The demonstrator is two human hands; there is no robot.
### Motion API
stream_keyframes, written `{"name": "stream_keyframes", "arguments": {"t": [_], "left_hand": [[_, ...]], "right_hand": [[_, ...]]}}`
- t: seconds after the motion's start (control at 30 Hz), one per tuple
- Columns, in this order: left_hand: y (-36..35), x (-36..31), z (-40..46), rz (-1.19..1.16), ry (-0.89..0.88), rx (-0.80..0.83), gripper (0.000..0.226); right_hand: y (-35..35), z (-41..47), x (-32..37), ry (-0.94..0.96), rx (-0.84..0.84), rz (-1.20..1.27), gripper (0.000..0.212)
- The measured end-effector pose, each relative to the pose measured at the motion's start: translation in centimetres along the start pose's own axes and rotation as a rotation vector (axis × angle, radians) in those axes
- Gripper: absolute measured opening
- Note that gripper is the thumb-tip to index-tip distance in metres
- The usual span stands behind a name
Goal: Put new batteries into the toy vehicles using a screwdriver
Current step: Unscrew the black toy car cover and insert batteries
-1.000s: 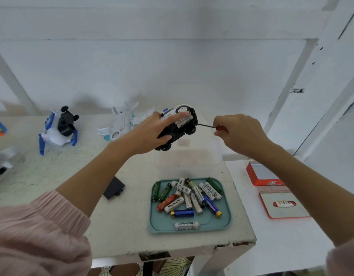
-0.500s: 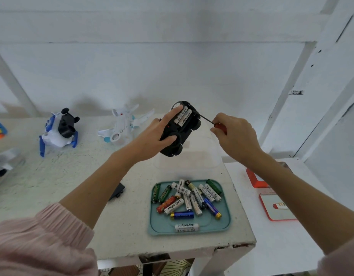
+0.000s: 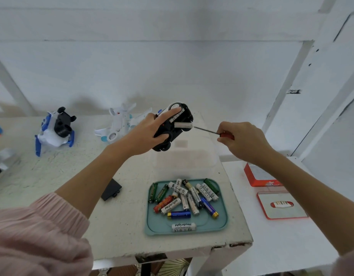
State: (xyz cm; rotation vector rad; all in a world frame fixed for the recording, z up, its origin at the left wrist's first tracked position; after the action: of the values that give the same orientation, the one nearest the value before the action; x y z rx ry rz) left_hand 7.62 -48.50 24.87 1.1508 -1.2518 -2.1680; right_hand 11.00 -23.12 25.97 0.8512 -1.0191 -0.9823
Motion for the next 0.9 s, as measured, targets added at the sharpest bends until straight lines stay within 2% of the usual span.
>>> {"name": "stream_keyframes", "arguments": {"t": [0.1, 0.33, 0.73, 0.9], "left_hand": [[0.2, 0.1, 0.2, -0.011, 0.009, 0.001, 0.067], [-0.4, 0.2, 0.4, -0.105, 0.021, -0.051, 0.070], [-1.6, -0.1, 0.2, -0.217, -0.003, -0.133, 0.069], [-2.3, -1.2, 0.1, -0.429, -0.015, -0.218, 0.072]], "right_hand": [[0.1, -0.3, -0.4, -0.014, 0.022, -0.036, 0.010], [-0.9, -0.6, 2.3, 0.046, -0.042, 0.183, 0.011], [-2.7, -0.5, 4.5, 0.052, -0.112, 0.271, 0.012], [-3.6, -1.0, 4.9, 0.053, -0.174, 0.263, 0.010]]}}
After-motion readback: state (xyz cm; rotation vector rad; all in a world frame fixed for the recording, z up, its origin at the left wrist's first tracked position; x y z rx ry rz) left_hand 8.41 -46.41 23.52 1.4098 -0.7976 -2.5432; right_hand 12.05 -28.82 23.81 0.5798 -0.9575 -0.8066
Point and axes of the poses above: each hand's wrist, its own z-axis towards the middle knuckle, its own y-axis out of the back of the hand, x = y × z, the point moved 1 cm from there along z, towards the middle knuckle, and after that the axes turned 7 degrees about -y, right-handed, at the moved point
